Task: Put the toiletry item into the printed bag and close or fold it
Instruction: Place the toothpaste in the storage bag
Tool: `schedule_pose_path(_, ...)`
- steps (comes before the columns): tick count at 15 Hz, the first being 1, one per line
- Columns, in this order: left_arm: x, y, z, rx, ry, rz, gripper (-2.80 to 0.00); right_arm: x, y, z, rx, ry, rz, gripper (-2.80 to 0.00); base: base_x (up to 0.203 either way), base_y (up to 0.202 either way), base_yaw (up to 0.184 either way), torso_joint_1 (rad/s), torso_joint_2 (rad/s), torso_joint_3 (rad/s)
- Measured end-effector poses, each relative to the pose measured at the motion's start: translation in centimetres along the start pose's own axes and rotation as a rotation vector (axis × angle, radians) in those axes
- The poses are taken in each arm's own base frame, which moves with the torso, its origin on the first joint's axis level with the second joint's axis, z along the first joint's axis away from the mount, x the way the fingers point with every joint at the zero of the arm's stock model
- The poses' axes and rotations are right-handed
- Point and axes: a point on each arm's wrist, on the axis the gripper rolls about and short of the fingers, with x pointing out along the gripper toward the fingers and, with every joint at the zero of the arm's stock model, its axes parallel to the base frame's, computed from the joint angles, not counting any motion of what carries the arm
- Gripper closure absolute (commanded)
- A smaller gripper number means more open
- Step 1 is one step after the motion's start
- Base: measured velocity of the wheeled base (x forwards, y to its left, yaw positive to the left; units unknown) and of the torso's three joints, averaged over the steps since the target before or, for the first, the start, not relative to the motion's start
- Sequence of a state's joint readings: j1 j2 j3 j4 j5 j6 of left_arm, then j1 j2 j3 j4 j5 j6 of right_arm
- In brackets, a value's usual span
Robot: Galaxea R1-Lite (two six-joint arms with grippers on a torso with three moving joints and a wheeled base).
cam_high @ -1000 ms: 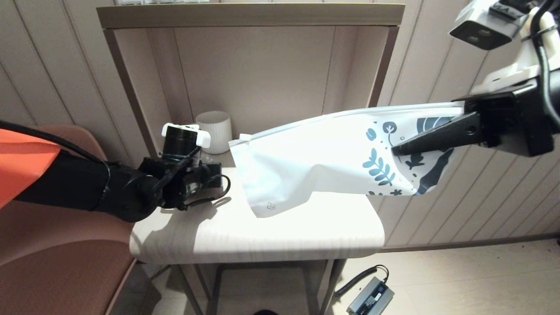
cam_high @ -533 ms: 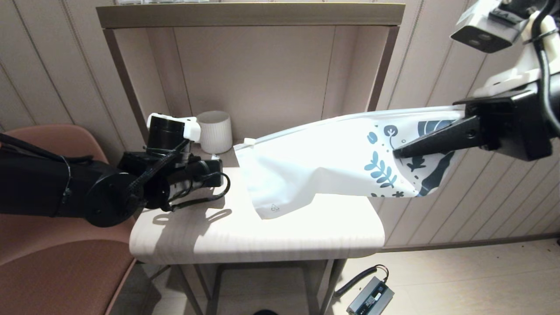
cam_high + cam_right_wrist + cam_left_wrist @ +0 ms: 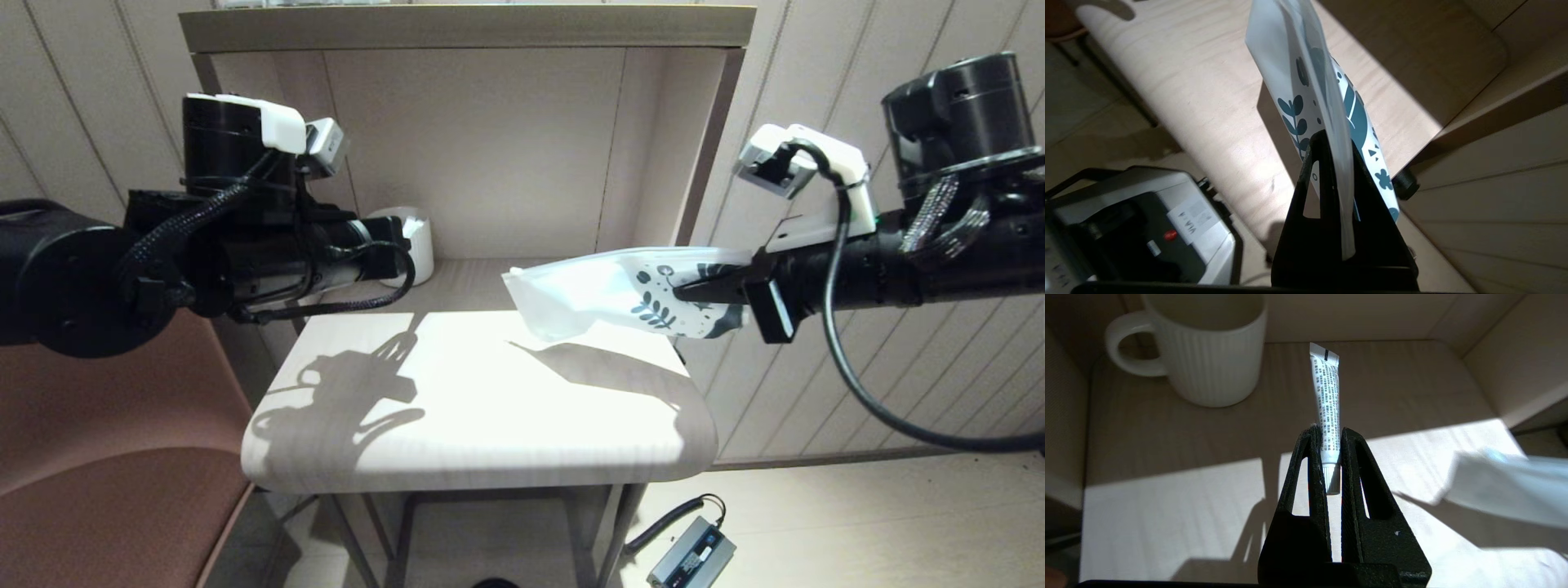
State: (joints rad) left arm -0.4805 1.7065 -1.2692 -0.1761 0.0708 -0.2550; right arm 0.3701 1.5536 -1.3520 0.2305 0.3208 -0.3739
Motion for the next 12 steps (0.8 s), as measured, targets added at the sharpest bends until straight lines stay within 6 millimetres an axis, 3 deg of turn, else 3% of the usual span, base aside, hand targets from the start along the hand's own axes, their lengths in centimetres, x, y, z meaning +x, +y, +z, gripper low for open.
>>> schedule_pose_path(6,-2.5,-1.6,3.7,0.008,0.032,-0.386,0.00,1.7,3.5,-1.3,-0.157,-0.096,0.036,0.00,0.000,0.000,0.000,0.000,0.00,0.000)
schedule_pose_path(10,-3.7,-2.2,4.1,0.024,0.121,-0.664,0.00,1.8,4.0,-2.7,-0.177,-0.094,0.187,0.00,0.000,0.000,0.000,0.000,0.00,0.000)
schedule_pose_path(12,-3.7,-2.3,3.9,0.053,0.132,-0.724,0.00,2.0,4.3,-3.6,-0.195,-0.048,0.258,0.00,0.000,0.000,0.000,0.000,0.00,0.000)
